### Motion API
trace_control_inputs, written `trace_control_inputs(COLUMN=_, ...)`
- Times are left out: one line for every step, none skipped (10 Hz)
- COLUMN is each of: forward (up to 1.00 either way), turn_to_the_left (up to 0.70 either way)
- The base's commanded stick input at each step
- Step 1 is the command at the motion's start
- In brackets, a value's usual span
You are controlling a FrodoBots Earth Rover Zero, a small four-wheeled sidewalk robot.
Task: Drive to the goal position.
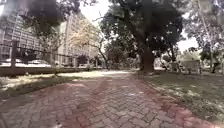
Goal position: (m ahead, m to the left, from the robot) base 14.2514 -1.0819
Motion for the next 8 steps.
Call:
trace_control_inputs(forward=0.70, turn_to_the_left=0.00)
trace_control_inputs(forward=0.70, turn_to_the_left=0.00)
trace_control_inputs(forward=0.70, turn_to_the_left=0.00)
trace_control_inputs(forward=0.70, turn_to_the_left=0.00)
trace_control_inputs(forward=0.70, turn_to_the_left=0.00)
trace_control_inputs(forward=0.70, turn_to_the_left=0.00)
trace_control_inputs(forward=0.70, turn_to_the_left=0.00)
trace_control_inputs(forward=0.70, turn_to_the_left=0.00)
